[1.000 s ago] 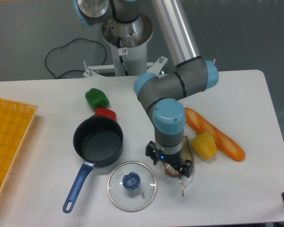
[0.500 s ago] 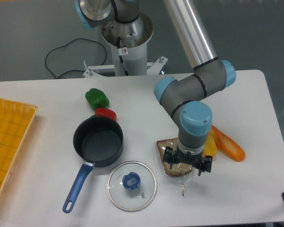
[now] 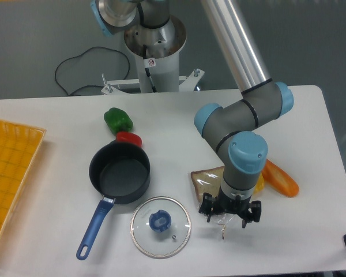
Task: Pick up the toast
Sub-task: 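Lower the gripper onto the bagged toast and close on it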
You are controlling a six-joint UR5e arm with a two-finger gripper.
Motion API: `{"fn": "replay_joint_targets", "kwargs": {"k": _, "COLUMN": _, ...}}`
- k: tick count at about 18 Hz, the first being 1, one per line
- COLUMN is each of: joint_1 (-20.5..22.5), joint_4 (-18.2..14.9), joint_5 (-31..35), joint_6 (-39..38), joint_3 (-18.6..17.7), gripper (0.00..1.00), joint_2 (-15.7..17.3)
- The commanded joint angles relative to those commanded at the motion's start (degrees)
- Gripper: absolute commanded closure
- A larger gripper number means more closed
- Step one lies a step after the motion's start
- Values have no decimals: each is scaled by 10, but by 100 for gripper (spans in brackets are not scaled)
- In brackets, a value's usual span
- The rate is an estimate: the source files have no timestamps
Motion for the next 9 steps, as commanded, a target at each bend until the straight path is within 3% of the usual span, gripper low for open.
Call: {"fn": "replay_joint_targets", "kwargs": {"k": 9, "joint_1": 0, "joint_4": 0, "joint_5": -11, "joint_6": -31, "joint_3": 2, "gripper": 0, "joint_2": -9}}
